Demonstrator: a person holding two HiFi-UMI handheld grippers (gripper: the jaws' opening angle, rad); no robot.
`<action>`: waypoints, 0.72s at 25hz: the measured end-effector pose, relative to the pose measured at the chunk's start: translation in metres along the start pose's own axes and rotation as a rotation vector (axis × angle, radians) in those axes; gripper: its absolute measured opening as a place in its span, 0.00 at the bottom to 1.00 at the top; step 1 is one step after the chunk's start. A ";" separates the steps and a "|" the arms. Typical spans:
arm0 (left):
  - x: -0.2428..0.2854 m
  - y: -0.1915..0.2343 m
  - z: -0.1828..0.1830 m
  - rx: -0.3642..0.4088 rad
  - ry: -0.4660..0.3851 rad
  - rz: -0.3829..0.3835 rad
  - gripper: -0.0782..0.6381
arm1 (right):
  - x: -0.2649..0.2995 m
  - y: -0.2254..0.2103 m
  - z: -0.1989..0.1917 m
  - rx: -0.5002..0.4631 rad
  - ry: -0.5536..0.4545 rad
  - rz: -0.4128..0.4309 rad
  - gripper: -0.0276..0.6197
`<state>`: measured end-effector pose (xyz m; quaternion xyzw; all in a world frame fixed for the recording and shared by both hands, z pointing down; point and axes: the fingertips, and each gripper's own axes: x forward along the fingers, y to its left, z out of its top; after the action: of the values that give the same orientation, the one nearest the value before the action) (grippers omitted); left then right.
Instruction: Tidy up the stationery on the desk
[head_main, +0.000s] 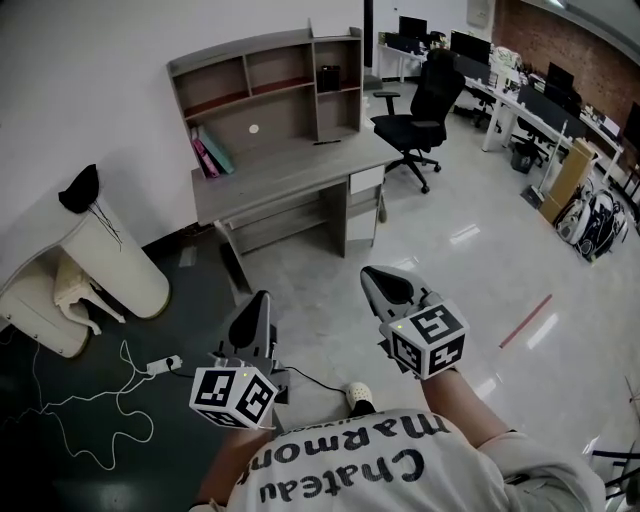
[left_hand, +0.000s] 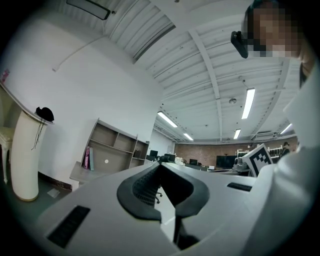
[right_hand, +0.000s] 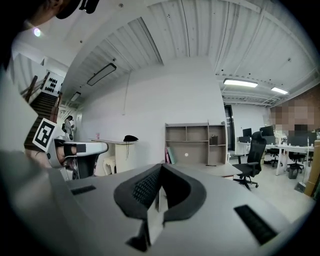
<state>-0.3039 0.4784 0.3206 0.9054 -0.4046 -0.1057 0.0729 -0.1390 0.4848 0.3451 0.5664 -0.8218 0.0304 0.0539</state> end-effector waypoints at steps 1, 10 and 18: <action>0.013 0.004 0.000 -0.004 -0.004 0.006 0.13 | 0.011 -0.009 0.002 -0.005 0.003 0.009 0.06; 0.149 0.021 0.019 0.015 -0.077 -0.004 0.13 | 0.094 -0.106 0.046 -0.053 -0.049 0.074 0.06; 0.229 0.023 0.016 0.033 -0.094 -0.027 0.13 | 0.134 -0.177 0.056 -0.064 -0.077 0.073 0.06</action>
<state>-0.1752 0.2909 0.2803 0.9059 -0.3972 -0.1422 0.0374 -0.0237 0.2909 0.3043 0.5349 -0.8438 -0.0158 0.0393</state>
